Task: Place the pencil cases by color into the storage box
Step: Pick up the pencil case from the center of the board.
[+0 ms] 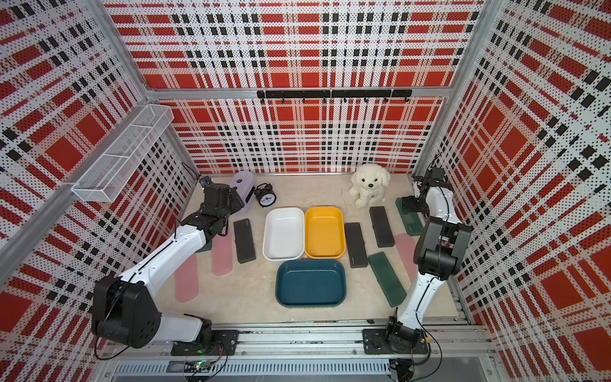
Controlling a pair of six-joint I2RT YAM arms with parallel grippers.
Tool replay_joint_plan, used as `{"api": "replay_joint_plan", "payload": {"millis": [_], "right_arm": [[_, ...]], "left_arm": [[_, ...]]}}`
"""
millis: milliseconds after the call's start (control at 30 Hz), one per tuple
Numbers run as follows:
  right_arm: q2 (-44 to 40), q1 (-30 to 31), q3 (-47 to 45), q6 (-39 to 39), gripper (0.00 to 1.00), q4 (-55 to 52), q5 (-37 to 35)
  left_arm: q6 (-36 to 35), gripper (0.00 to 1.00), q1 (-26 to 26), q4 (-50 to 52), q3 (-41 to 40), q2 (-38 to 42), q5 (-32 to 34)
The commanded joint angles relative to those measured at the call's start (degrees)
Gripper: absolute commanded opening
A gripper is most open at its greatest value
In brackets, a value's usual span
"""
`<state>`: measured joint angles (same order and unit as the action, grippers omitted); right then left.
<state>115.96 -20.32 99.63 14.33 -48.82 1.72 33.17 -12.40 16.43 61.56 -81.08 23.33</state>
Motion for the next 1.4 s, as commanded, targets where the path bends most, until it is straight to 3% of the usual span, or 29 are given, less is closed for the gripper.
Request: {"api": "replay_joint_plan", "payload": {"millis": [0,467,1000,1367], "right_arm": [[3.0,0.0,3.2,3.2,1.0,-3.2,1.2],[16.4,-0.3,12.2,4.9,1.0,-3.7,4.4],[17.5,-0.2,8.9,2.4,1.0,-0.1,1.2],[16.3,1.3,5.1,1.2,0.77,1.6,-0.6]], "left_arm": [[2.4,0.81,0.5,2.6,1.5,-0.6,-3.6],[5.2,0.81,1.3,7.1,4.8,-2.2,-1.1],[5.0,0.81,1.4,7.0,4.8,-4.9,-0.5],[4.5,0.81,1.5,3.9,2.1,-4.8,-1.7]]}}
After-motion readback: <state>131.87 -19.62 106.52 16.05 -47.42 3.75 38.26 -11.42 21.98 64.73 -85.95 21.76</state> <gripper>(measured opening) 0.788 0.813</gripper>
